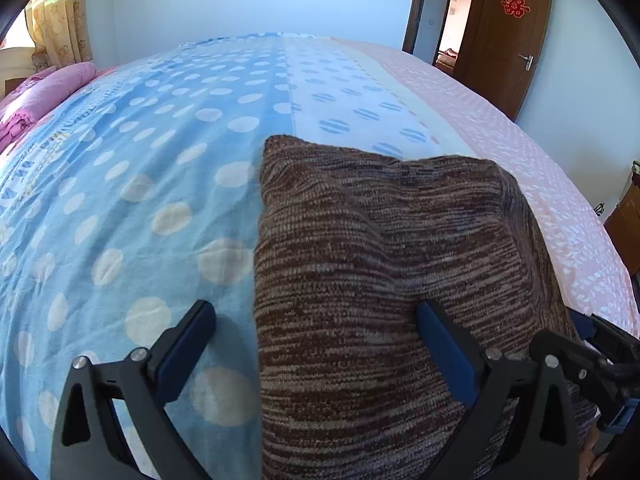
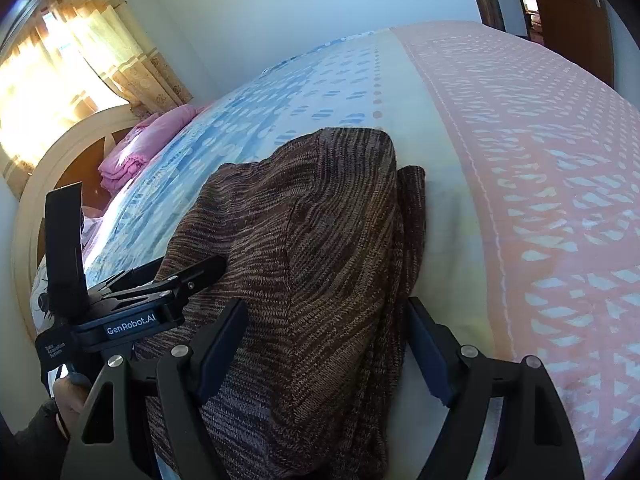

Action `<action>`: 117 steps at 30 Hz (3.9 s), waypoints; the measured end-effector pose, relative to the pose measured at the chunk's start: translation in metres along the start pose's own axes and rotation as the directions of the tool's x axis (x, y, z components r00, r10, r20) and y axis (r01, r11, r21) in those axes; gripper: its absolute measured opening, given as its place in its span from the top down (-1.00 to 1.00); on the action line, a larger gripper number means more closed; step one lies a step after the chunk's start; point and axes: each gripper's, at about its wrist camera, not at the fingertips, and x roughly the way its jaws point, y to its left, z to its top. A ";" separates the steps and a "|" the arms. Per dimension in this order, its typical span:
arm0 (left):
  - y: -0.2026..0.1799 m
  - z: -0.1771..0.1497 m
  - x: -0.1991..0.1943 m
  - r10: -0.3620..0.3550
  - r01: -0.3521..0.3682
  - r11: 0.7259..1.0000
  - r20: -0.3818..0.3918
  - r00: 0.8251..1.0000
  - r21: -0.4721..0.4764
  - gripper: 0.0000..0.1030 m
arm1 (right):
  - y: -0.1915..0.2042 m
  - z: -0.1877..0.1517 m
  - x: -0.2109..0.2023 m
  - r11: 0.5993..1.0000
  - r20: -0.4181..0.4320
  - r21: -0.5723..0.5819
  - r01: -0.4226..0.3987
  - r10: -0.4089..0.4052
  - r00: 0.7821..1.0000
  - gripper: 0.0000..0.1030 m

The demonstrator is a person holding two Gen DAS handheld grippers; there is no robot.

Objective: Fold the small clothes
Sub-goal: 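Grasp the folded sweater with both grippers and lift it off the sheet, then carry the sweater onto the pink sheet area and open both grippers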

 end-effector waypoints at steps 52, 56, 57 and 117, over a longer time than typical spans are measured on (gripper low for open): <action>-0.029 -0.030 -0.109 -0.139 0.124 0.987 0.161 0.977 0.097 0.37 | 0.136 -0.063 -0.124 0.952 0.320 -0.177 0.249 -0.184 0.929 0.56; -0.040 -0.043 -0.135 -0.168 0.149 0.982 0.166 0.972 0.119 0.37 | 0.147 -0.084 -0.159 0.949 0.356 -0.174 0.262 -0.188 0.916 0.56; -0.044 -0.048 -0.142 -0.174 0.153 0.980 0.170 0.970 0.129 0.37 | 0.150 -0.088 -0.166 0.947 0.362 -0.175 0.269 -0.192 0.912 0.56; -0.260 -0.057 -0.042 -0.252 0.253 0.917 -0.044 0.967 0.308 -0.11 | -0.089 -0.086 -0.186 0.833 0.081 0.141 0.535 -0.548 0.832 0.40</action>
